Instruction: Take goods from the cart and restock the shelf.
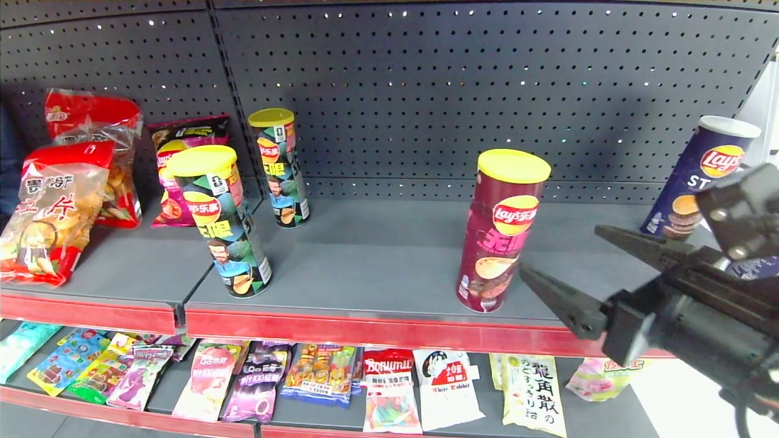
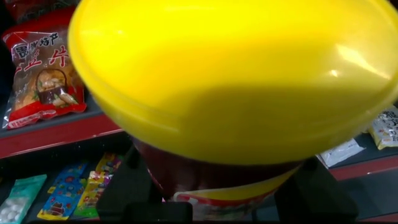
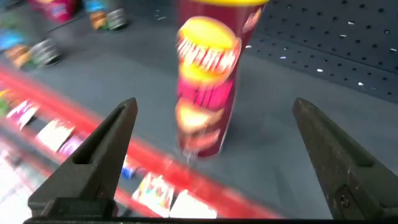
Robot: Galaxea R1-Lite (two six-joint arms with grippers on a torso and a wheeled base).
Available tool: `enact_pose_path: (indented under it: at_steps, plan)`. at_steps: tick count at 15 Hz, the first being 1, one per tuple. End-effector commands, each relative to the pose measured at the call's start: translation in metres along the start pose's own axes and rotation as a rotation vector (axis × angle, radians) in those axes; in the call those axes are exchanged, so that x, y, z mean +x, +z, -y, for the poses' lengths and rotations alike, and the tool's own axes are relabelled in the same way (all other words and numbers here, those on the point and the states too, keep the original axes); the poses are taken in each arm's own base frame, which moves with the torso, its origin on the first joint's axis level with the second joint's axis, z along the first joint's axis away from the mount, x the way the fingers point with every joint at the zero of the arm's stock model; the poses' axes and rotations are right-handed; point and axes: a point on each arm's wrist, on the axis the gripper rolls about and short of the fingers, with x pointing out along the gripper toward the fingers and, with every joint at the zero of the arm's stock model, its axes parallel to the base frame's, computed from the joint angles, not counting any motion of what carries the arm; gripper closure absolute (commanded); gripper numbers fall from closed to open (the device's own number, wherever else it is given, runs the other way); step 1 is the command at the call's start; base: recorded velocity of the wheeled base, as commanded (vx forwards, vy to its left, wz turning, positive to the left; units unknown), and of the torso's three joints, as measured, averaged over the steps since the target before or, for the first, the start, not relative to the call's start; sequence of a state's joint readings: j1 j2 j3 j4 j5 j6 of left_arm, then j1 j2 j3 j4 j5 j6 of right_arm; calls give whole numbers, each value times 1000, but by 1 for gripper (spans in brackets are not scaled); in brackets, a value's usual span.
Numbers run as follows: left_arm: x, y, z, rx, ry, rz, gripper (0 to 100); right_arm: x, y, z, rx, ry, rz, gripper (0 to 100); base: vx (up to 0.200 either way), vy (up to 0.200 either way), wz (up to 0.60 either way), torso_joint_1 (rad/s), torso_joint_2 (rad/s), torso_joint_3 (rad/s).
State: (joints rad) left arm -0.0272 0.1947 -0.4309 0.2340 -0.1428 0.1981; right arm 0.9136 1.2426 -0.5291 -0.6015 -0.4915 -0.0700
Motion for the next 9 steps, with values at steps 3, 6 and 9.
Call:
enact_pose_path:
  at_steps: [3, 6, 9]
  plan:
    - [5, 25, -5, 0, -25, 9, 100, -63, -26, 50, -4, 42, -27, 0, 0, 0, 0, 0, 0, 0]
    - [11, 43, -8, 1, -82, 22, 100, -102, -47, 81, 5, -206, -134, 0, 0, 0, 0, 0, 0, 0]
    - [21, 54, -9, -6, -202, 17, 100, -151, -69, 75, 9, -282, -167, 0, 0, 0, 0, 0, 0, 0]
